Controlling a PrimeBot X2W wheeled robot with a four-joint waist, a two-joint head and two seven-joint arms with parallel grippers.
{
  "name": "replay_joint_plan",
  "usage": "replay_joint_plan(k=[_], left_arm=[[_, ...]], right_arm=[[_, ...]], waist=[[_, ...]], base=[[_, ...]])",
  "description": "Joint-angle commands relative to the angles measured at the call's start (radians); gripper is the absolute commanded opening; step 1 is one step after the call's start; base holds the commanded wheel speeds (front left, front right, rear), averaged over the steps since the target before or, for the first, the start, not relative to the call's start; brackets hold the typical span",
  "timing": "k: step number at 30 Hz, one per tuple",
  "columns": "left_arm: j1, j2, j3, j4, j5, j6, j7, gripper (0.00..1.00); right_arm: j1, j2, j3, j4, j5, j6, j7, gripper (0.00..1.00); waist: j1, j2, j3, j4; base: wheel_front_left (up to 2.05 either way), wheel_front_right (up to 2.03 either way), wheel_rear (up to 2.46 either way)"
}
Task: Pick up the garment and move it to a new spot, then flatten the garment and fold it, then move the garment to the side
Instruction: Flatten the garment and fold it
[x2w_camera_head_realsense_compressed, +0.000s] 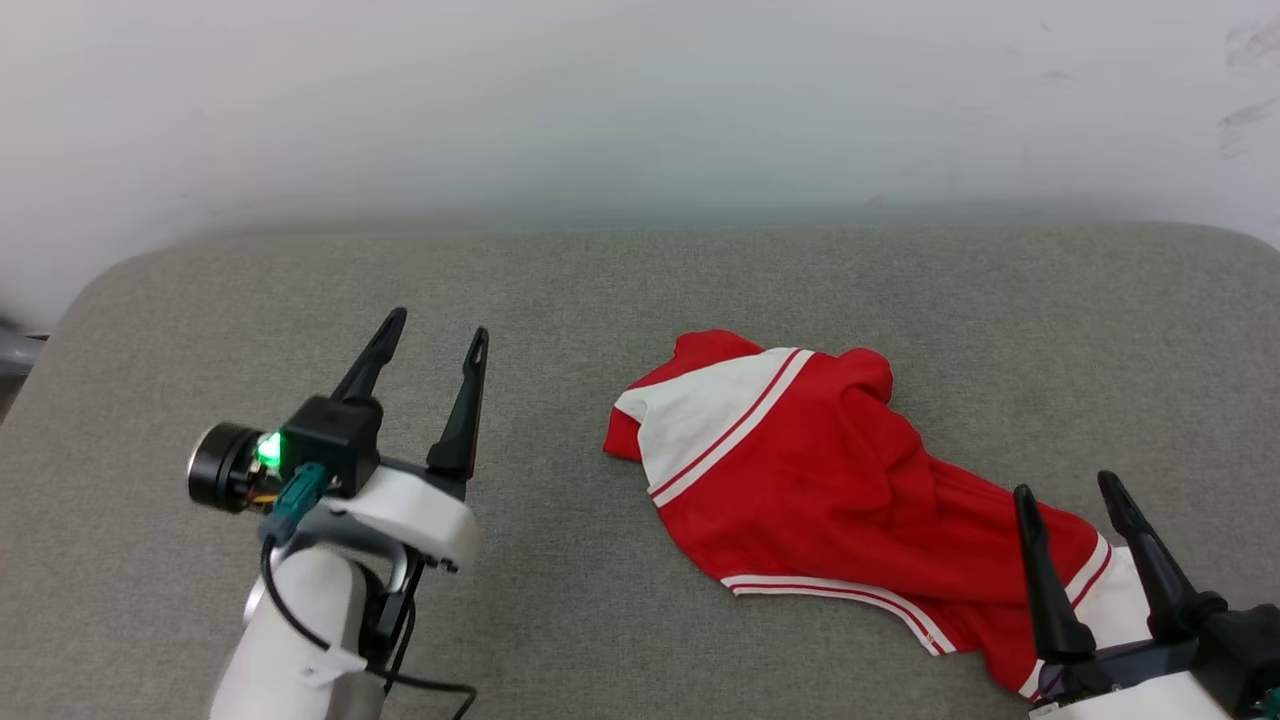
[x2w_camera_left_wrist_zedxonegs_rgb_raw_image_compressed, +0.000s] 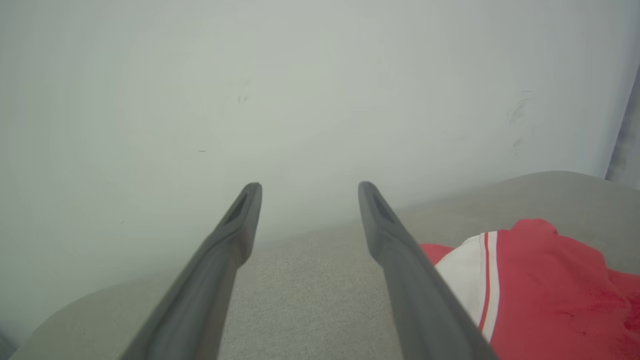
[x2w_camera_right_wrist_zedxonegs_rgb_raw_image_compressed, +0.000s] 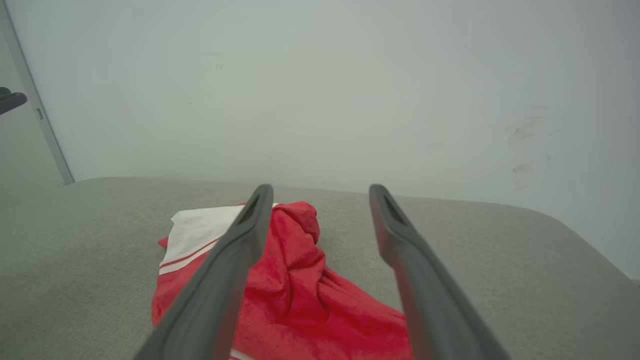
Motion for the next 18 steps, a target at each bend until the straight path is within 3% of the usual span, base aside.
replay_joint_plan(k=[1, 7, 8, 9, 11, 18], left_arm=[[-0.062, 0.023, -0.043, 0.026, -0.025, -0.005, 0.018, 1.0], [-0.247, 0.13, -0.252, 0.073, -0.183, -0.006, 0.174, 1.0], [-0.247, 0.13, -0.252, 0.073, -0.183, -0.006, 0.174, 1.0], [-0.304, 0.164, -0.317, 0.08, -0.239, -0.006, 0.239, 1.0], [-0.329, 0.178, -0.349, 0.083, -0.268, -0.006, 0.274, 1.0], [-0.487, 0.264, -0.604, 0.077, -0.482, -0.006, 0.565, 1.0]], right_arm=[[0.0, 0.007, 0.011, 0.012, -0.003, -0.001, -0.008, 1.0], [-0.043, -0.005, 0.029, 0.043, -0.017, -0.001, -0.018, 1.0], [-0.043, -0.005, 0.029, 0.043, -0.017, -0.001, -0.018, 1.0], [-0.055, -0.005, 0.027, 0.051, -0.018, -0.001, -0.021, 1.0], [-0.059, -0.005, 0.029, 0.054, -0.017, -0.001, -0.021, 1.0], [-0.097, 0.0, 0.038, 0.059, -0.021, -0.001, -0.024, 1.0]], waist=[[0.0, 0.0, 0.009, -0.008], [0.0, 0.0, 0.039, -0.039], [0.0, 0.0, 0.039, -0.039], [0.0, 0.0, 0.051, -0.049], [0.0, 0.0, 0.056, -0.054], [0.0, 0.0, 0.106, -0.083]], base=[[0.0, 0.0, 0.0], [0.0, 0.0, 0.0], [0.0, 0.0, 0.0], [0.0, 0.0, 0.0], [0.0, 0.0, 0.0], [0.0, 0.0, 0.0]])
